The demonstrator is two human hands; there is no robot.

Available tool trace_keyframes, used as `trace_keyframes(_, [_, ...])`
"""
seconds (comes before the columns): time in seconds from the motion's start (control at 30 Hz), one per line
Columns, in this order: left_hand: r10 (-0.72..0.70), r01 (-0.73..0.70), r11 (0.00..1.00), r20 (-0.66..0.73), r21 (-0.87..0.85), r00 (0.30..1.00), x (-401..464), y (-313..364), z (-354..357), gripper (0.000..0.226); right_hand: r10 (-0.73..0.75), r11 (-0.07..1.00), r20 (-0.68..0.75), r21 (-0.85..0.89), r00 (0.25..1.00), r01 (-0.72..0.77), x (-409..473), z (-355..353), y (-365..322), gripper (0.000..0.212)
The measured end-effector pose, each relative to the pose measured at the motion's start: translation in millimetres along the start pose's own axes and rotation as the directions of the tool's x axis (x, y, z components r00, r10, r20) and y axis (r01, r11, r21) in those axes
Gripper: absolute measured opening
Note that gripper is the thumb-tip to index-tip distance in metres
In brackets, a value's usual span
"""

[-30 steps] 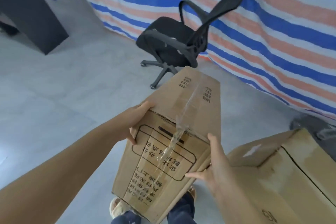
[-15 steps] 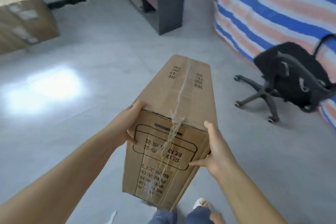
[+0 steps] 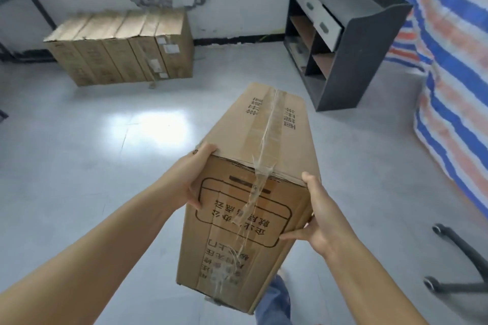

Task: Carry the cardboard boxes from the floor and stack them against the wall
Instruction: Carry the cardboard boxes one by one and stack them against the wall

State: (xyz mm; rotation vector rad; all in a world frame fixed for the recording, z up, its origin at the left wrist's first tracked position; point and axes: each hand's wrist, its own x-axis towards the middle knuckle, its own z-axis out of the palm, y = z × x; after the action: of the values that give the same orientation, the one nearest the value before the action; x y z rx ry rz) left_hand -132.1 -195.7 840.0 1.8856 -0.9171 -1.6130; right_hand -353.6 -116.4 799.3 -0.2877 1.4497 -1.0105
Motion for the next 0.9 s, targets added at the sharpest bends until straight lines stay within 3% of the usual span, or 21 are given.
trace_keyframes(0.4, [-0.053,0.004,0.949,-0.146,-0.315,0.988,119,116,25,0.048,-0.035,0.961,0.132,-0.269,0.991,0.07,149,58,-183,0.031])
trace_keyframes(0.77, [-0.038,-0.027,0.927,-0.165,-0.375,0.986,279,229,-39,0.037,-0.059,0.943,0.162,-0.316,0.985,0.109,291,190,-284,0.04])
trace_keyframes(0.9, [-0.005,-0.05,0.937,-0.155,-0.346,0.988,342,292,-80,0.031,-0.073,0.95,0.138,-0.293,0.988,0.111,337,260,-326,0.03])
